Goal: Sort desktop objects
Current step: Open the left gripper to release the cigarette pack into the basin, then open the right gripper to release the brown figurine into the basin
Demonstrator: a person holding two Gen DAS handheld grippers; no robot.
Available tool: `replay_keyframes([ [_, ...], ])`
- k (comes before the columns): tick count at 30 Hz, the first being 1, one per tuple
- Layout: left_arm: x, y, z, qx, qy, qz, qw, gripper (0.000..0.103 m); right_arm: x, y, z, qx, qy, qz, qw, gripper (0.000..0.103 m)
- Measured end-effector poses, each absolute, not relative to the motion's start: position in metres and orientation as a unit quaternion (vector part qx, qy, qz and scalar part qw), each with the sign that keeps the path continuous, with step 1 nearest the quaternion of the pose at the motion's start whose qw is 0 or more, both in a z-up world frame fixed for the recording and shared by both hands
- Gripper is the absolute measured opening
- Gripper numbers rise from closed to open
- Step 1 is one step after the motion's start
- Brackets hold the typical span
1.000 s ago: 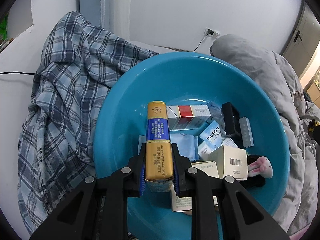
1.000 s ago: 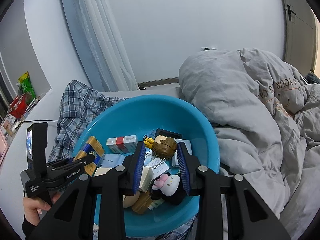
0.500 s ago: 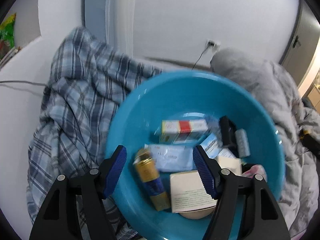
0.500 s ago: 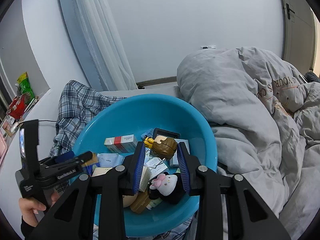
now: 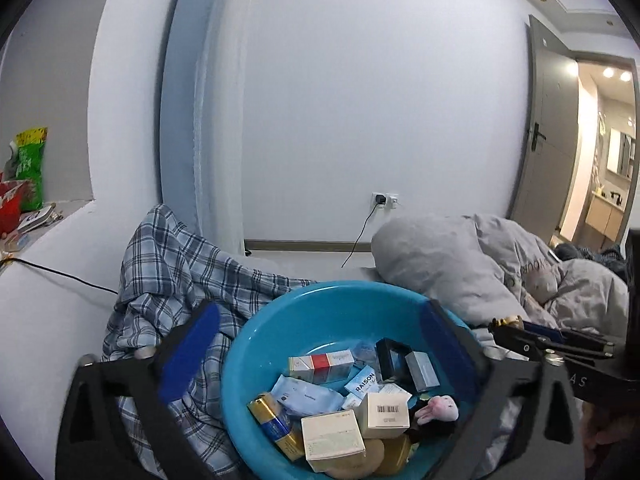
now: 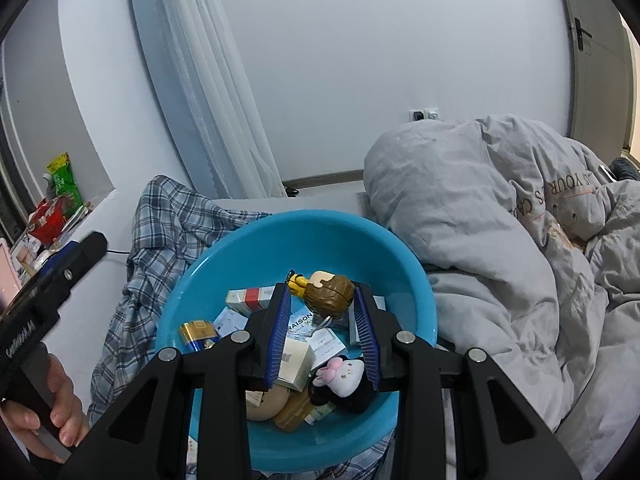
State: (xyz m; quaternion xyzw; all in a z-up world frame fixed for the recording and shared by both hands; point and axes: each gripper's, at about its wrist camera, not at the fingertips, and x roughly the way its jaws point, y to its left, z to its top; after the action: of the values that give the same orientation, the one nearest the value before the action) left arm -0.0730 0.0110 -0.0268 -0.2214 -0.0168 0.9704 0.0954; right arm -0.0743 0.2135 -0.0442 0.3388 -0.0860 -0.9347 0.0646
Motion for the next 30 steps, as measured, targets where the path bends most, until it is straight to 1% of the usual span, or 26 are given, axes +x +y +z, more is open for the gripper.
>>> replay_keyframes([
  [6,-0.080,0.027,-0.047,-0.248,0.014,0.965,0.086,0.103,-0.080,0.209,-0.054,0.350,-0.079,-0.931,0.064,0.032],
  [17,-0.102,0.039,-0.088,-0.308,0.024,0.948,0.081,0.103,-0.097,0.207,-0.093,0.396,-0.070,-0.914,0.051,0.032],
  [30,-0.102,0.036,-0.087,-0.307,0.016,0.948,0.084,0.103,-0.111,0.206,-0.130,0.452,-0.068,-0.888,0.044,0.032],
])
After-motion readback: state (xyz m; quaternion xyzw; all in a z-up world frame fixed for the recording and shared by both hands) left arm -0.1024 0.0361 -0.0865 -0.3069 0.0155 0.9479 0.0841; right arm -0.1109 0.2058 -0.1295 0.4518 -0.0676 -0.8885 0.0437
